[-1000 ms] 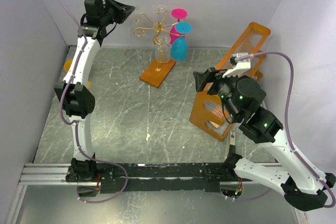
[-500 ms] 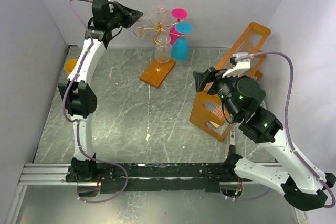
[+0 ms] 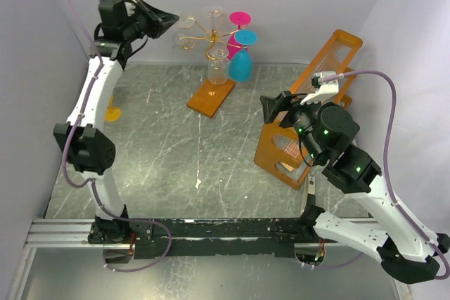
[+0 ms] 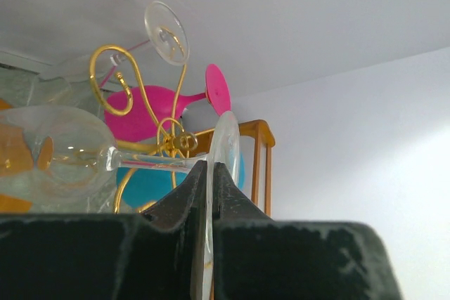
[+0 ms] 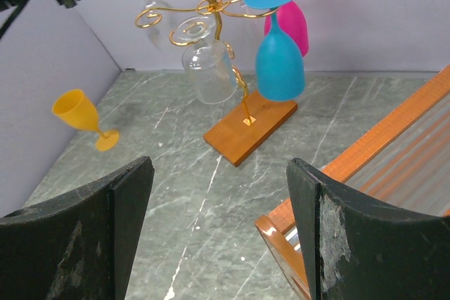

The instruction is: Take the wine glass off the wine glass rack

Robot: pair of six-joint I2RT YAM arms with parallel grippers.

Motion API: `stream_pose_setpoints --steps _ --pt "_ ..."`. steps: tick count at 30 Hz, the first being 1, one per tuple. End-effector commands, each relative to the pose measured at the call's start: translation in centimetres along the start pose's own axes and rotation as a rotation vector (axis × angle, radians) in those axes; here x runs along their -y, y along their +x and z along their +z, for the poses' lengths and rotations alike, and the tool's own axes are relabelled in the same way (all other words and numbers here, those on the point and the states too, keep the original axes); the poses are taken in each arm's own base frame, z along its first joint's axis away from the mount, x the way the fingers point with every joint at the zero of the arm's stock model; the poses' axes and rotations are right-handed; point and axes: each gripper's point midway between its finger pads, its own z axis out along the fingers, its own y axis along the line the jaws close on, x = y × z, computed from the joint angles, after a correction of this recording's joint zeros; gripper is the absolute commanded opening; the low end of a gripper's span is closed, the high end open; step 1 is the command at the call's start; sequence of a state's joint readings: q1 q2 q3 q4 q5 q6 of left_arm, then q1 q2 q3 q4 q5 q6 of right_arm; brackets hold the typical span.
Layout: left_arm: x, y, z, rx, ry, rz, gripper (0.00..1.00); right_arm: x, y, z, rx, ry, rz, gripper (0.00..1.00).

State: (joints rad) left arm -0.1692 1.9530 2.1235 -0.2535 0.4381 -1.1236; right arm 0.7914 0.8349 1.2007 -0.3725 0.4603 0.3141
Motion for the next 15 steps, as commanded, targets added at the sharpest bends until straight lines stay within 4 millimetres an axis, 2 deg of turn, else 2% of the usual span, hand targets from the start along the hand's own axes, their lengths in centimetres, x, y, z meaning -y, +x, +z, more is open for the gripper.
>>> stream_pose_setpoints --steps 1,5,8,10,11,15 --pt "1.6 -2.2 -4.6 0.024 0.028 0.049 0.07 0.1 -1.2 -0.6 0.029 -0.003 0.018 0.77" --pt "0.3 -3.5 -7.7 0.041 -0.034 0.077 0.07 -0.3 -1.1 -0.3 0.022 -0.017 0.014 0.77" --pt "-0.6 -4.1 -10.7 0.065 -0.088 0.113 0.07 -0.8 -0.6 0.0 0.007 -0.041 -0.004 0.77" --pt "-1.5 -3.6 -12.6 0.076 -0.159 0.157 0.07 -1.3 -0.3 0.3 -0.006 -0.071 -0.026 0.77" --pt "-1.2 -3.4 -14.0 0.094 -0.189 0.189 0.07 -1.7 0.0 0.5 -0.013 -0.089 -0.043 0.78" --pt "-2.1 -1.6 -18.1 0.106 -0.315 0.252 0.07 -4.3 0.7 1.3 -0.049 -0.225 -0.120 0.79"
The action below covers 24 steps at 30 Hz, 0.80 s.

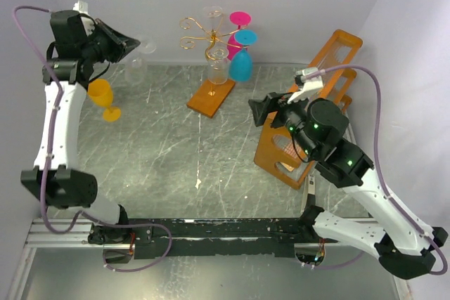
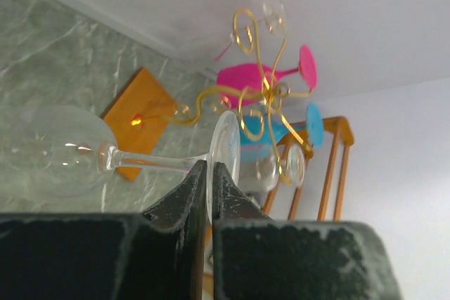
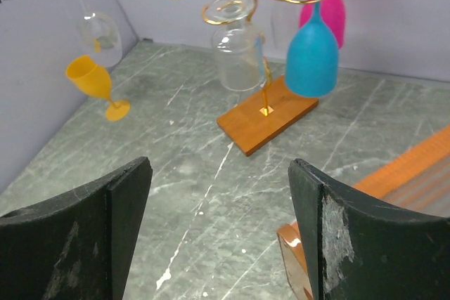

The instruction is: Take the wine glass off the wine glass rack

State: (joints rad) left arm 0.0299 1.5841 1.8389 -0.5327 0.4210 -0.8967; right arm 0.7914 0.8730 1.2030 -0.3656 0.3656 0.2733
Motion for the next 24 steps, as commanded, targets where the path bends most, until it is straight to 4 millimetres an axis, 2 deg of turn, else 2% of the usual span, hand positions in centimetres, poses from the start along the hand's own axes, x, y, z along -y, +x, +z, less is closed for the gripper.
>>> stream_pose_setpoints --steps 1,4,8,11,13,15,18,21,24 --pt "0.3 1.6 -6.1 0.029 -0.076 0.147 0.07 -3.3 -0.7 0.9 -0.004 -0.176 -0.088 0.79" --pt "-0.6 4.6 -8.0 -0.016 -0.087 0.138 0.07 -6.1 0.4 2.1 -0.025 -0.319 -0.135 0.77" --pt "-1.6 9.4 -8.8 -0.122 -0.060 0.117 0.07 -11.4 2.5 2.9 -0.037 -0.502 -0.242 0.75" --pt "-1.9 13.6 -8.6 -0.238 -0.038 0.117 0.07 -15.5 5.2 2.8 0.004 -0.606 -0.498 0.75" --pt "-2.1 16.2 -8.6 -0.314 -0.021 0.119 0.07 -17.4 7.2 2.7 0.034 -0.654 -0.642 0.76" --pt "-3.0 18.6 -8.8 -0.374 -0.026 0.104 0.07 -18.2 9.3 3.0 0.073 -0.687 -0.776 0.75" --pt "-3.4 21.0 -9.3 -0.414 -0.009 0.096 0.07 -18.7 11.6 3.2 0.156 -0.720 -0.925 0.69" --pt "-4.1 22.5 -9.7 -0.444 -0.014 0.080 0.07 -18.6 14.2 3.5 0.193 -0.745 -1.011 0.69" --pt "-3.7 23.6 -10.0 -0.465 0.016 0.057 0.07 -18.9 16.5 4.1 0.192 -0.774 -1.034 0.68"
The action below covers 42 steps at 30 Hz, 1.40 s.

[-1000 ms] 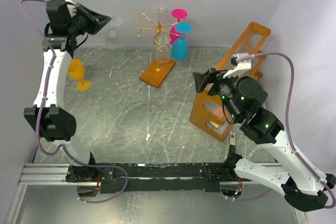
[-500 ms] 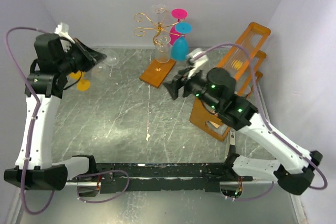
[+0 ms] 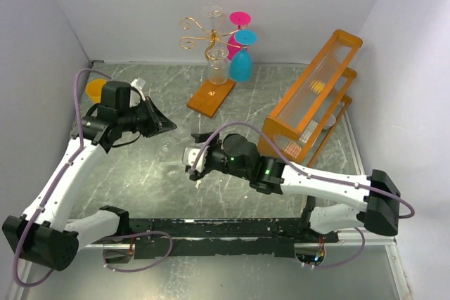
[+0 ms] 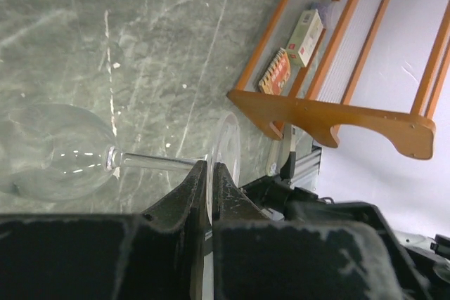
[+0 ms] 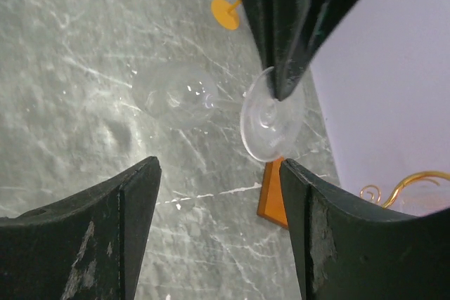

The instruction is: Take the wine glass off the wine glass rack

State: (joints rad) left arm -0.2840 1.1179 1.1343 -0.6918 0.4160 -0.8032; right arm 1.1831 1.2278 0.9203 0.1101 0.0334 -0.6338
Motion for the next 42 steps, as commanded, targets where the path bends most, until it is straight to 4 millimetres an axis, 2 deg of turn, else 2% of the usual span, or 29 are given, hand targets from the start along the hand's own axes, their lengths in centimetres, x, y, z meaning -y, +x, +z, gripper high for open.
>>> stream_pose_setpoints --steps 1,3,10,21,24,26,29,31,33,40,42 --pt "3.2 0.4 -0.9 0.020 0.139 0.022 0.07 0.8 -1.2 1.7 0.110 0.053 -0.153 0.67" --pt "3.4 0.7 -0.8 0.017 0.136 0.027 0.07 1.1 -0.1 2.1 0.098 0.111 -0.143 0.65" --pt "2.9 2.0 -0.5 -0.007 0.120 0.019 0.07 1.6 0.7 1.9 0.140 0.172 -0.137 0.60" --pt "3.0 2.5 -0.3 -0.028 0.099 0.030 0.07 1.4 2.5 3.2 0.093 0.140 -0.170 0.39" --pt "3.1 2.4 -0.3 -0.029 0.095 0.030 0.07 1.6 2.5 3.3 0.086 0.152 -0.171 0.30" --pt "3.2 2.4 -0.3 -0.032 0.092 0.028 0.07 1.9 2.6 3.4 0.072 0.158 -0.169 0.21" --pt "3.9 2.2 -0.6 -0.033 0.112 0.036 0.07 2.4 2.7 3.3 0.056 0.183 -0.155 0.00" --pt "4.4 2.0 -0.9 -0.023 0.131 0.051 0.08 2.9 2.7 3.0 0.048 0.215 -0.126 0.00" --pt "4.8 1.6 -1.2 -0.011 0.141 0.065 0.14 3.4 2.5 2.5 0.055 0.241 -0.090 0.00" --pt "7.5 -0.1 -3.1 0.071 0.217 0.144 0.63 4.2 2.3 1.1 0.051 0.290 0.083 0.00" --pt "8.2 -0.9 -3.9 0.114 0.221 0.175 0.73 4.5 2.3 0.5 0.045 0.317 0.156 0.00"
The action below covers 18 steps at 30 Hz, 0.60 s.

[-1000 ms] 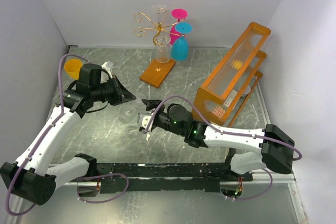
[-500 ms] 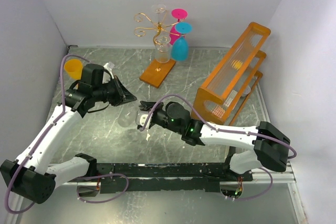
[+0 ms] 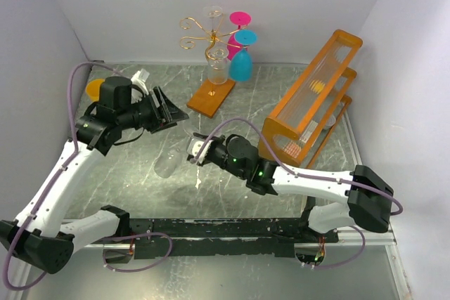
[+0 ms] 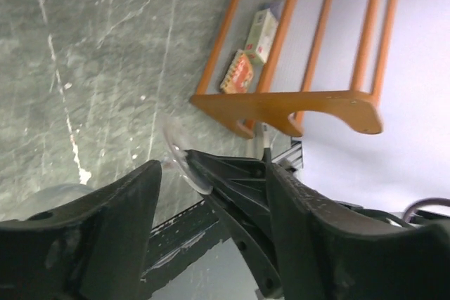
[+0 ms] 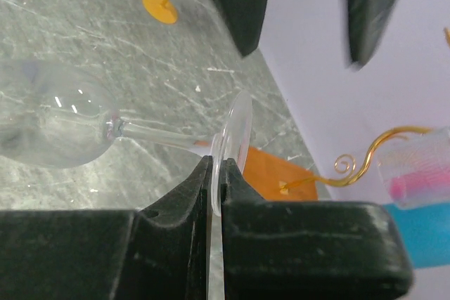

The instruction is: Take the wine glass off the wine glass rack

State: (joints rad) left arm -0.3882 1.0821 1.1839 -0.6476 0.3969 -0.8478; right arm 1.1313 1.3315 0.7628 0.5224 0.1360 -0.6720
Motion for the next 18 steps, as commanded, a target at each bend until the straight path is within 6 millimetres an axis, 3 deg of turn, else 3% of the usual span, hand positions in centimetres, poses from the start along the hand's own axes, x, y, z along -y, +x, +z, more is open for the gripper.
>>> stream_pose_setpoints --steps 1,6,11,15,18 --pt "4.0 -2.4 -2.6 0.112 0.106 0.136 0.77 3.0 -1.5 -1.3 0.003 0.129 0.210 0.00" --pt "6.2 -4.8 -5.9 0.250 0.116 0.243 0.85 6.4 -2.1 -2.9 -0.048 0.277 0.464 0.00" --pt "8.5 -7.6 -10.9 0.473 0.127 0.315 0.89 10.9 -3.6 -4.7 -0.072 0.419 0.665 0.00" --pt "9.5 -8.3 -14.2 0.607 0.174 0.298 0.90 15.2 -4.9 -6.9 -0.023 0.509 0.786 0.00" --pt "9.5 -8.3 -15.2 0.650 0.189 0.278 0.91 17.7 -4.7 -7.8 0.021 0.512 0.882 0.00"
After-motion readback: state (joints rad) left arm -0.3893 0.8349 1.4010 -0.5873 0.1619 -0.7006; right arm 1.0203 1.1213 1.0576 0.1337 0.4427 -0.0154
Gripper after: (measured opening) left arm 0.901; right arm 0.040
